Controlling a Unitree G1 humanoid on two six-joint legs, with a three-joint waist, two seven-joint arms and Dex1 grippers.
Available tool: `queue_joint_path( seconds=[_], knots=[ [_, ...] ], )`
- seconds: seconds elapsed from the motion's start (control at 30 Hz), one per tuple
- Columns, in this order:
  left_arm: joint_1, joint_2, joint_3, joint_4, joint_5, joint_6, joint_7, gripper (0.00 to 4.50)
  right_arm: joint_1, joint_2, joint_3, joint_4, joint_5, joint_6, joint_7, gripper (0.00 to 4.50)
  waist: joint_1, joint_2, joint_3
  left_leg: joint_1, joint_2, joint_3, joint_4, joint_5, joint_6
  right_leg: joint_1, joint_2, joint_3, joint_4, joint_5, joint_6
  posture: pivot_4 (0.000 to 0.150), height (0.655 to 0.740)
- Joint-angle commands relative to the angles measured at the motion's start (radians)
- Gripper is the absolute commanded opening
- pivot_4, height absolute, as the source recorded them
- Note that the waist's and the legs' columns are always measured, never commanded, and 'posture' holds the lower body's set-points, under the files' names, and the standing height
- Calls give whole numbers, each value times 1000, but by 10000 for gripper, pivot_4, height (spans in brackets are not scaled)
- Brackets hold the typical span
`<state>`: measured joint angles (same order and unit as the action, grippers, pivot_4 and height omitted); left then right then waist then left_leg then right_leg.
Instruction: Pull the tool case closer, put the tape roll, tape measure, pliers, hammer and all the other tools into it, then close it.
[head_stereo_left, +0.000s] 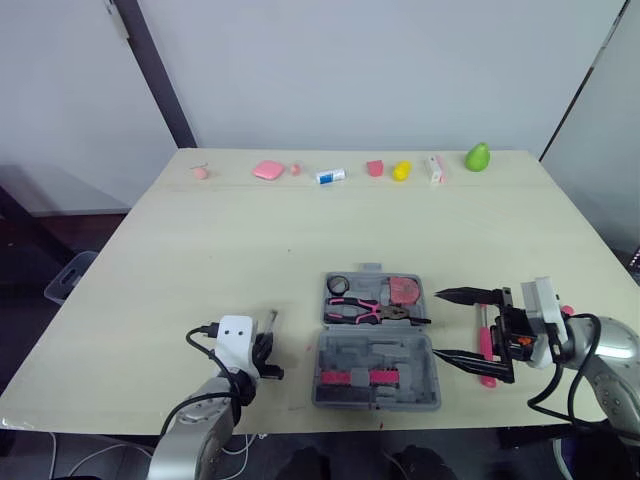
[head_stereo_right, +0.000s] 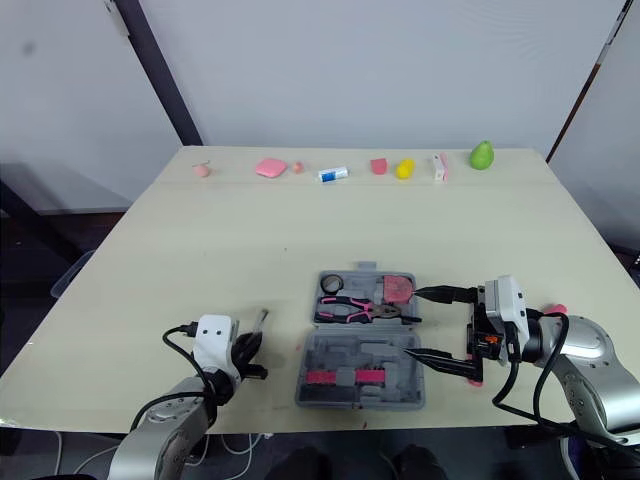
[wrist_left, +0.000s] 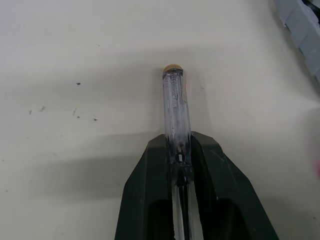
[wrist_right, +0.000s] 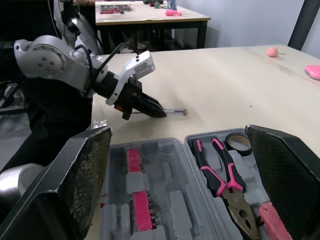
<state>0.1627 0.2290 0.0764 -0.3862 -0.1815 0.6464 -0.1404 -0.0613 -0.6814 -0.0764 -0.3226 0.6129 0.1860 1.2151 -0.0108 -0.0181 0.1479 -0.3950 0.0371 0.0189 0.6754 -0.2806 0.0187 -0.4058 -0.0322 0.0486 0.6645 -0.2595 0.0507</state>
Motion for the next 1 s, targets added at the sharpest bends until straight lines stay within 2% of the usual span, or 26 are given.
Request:
queue_joint_path(
  seconds=[0.03,0.3,0.47,0.6,0.7,0.87,1.0],
  knots=[
    [28,-18,2,-35,7,9,24,5941,3,4,-10,3,-4,-32,11,45000,0,0,0,0,0,0,0,0,0,0,0,0,0,0,0,1500,7400],
    [70,7,42,-70,-9,-78,-31,44223,6,23,8,29,-33,-62,18,45000,-3,0,0,1,0,0,0,0,0,1,2,1,-1,0,0,1500,7400],
    [59,115,90,-63,-34,-120,-143,44781,-7,36,19,45,-48,-76,15,45000,3,0,0,1,0,0,0,0,0,1,2,1,-1,0,0,1500,7400],
    [-96,362,37,88,-33,-223,-442,44781,-16,48,30,62,-58,-89,18,45000,8,0,1,0,0,1,4,0,0,2,3,-2,0,0,-1,1500,7400],
    [-176,498,-37,189,-18,-328,-643,44781,-22,52,34,65,-62,-94,15,45000,5,2,1,1,0,2,4,0,0,3,4,-2,-1,0,-1,1500,7400],
    [-400,675,-210,430,72,-652,-1023,44781,-36,57,39,70,-64,-96,9,45000,1,1,2,0,0,3,4,0,0,2,3,-2,-2,0,-1,1500,7400],
    [-633,695,-333,669,141,-934,-1256,44781,-40,54,36,79,-65,-97,13,45000,9,2,3,-2,0,3,4,0,0,2,5,-3,-2,0,-1,1500,7400]
  ],
)
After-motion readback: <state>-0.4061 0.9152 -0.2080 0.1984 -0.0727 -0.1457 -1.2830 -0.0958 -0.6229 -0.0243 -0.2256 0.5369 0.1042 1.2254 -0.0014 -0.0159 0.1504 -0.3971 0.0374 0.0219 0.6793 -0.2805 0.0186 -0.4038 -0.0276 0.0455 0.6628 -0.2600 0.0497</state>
